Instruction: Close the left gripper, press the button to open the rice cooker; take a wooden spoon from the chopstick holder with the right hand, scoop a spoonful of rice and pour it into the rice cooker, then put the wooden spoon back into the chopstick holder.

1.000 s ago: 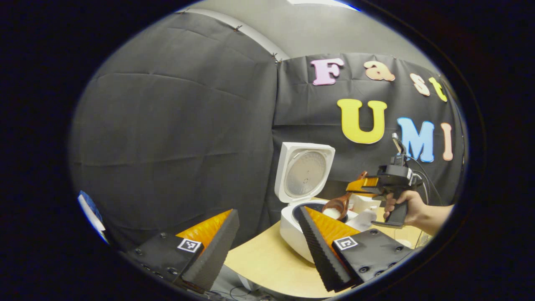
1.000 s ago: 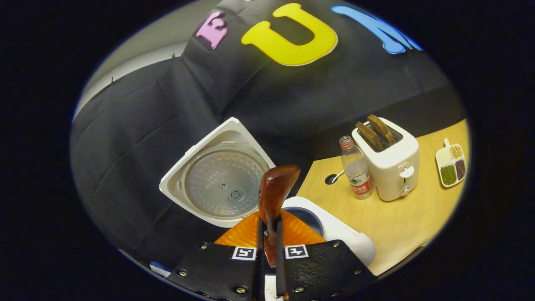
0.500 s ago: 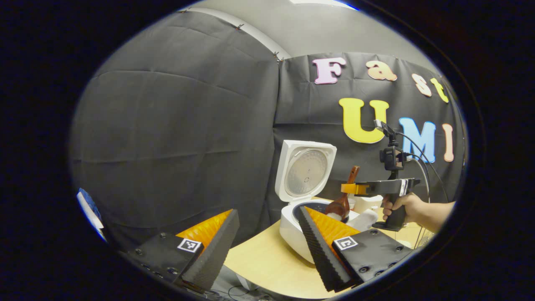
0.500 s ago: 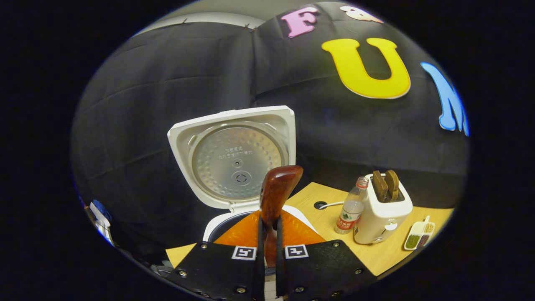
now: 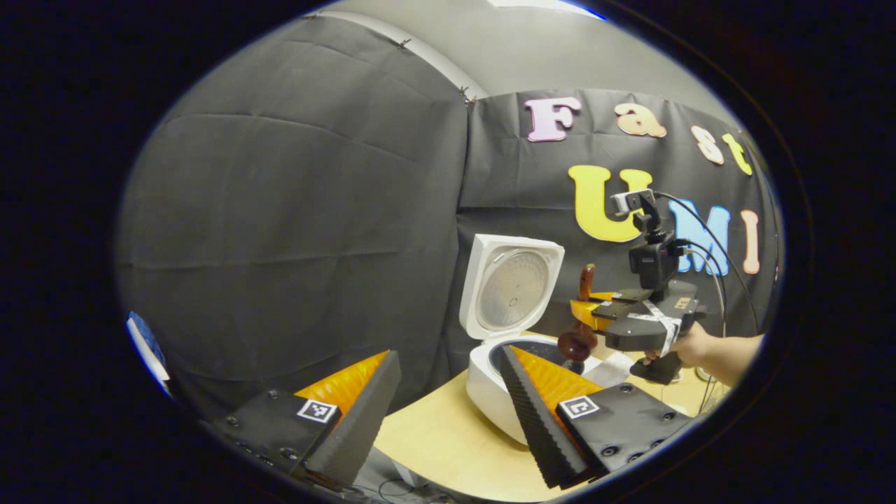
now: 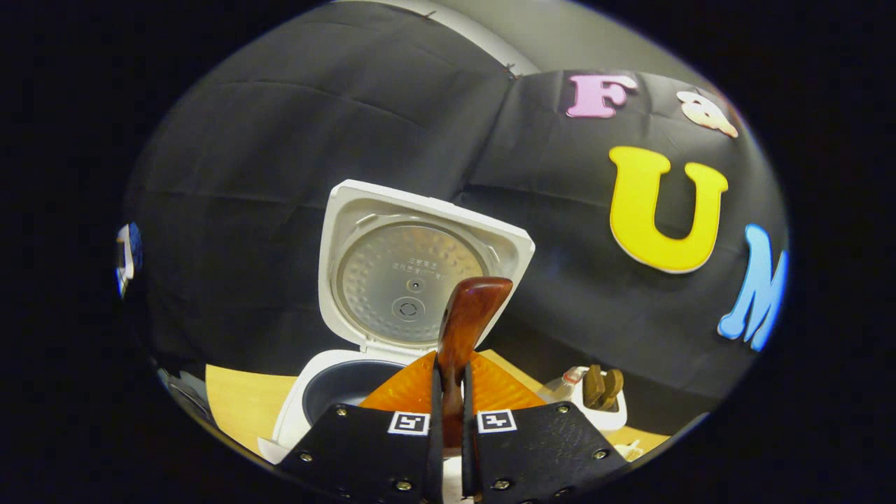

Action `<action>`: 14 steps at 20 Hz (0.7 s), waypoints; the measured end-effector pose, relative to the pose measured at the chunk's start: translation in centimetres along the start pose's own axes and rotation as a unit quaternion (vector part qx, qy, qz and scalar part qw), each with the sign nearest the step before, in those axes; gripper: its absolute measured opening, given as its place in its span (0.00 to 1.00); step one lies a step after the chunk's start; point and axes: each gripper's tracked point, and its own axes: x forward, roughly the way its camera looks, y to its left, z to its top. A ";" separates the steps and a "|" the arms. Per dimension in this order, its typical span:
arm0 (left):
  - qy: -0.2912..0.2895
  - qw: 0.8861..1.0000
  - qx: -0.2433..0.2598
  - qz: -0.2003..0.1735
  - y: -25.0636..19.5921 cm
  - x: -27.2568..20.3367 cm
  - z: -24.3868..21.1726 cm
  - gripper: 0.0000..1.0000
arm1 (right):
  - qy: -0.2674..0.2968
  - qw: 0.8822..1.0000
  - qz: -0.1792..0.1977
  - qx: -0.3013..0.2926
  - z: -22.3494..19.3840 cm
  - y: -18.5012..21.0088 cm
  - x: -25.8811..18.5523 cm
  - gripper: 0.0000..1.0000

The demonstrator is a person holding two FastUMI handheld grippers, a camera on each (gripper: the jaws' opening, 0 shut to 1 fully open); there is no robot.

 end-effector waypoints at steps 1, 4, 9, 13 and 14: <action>0.000 1.000 -0.002 0.001 0.1 0.2 0.0 0.99 | -0.008 1.000 -0.007 -0.026 0.4 -0.1 -0.1 0.11; 0.002 1.000 -0.007 0.000 0.0 0.2 -0.1 0.99 | -0.013 0.999 -0.002 -0.047 0.4 0.5 -0.6 0.11; -0.005 1.000 -0.002 -0.002 -0.1 0.0 0.2 0.99 | 0.033 0.994 0.012 0.108 -1.3 0.0 -0.2 0.11; -0.009 1.000 0.001 -0.002 -0.3 -0.5 0.7 0.99 | 0.058 0.953 0.019 0.297 -1.9 -1.3 -0.5 0.11; -0.013 1.000 0.003 -0.002 -0.3 -0.6 0.9 0.99 | 0.061 0.938 0.018 0.341 -2.1 -1.8 -0.7 0.11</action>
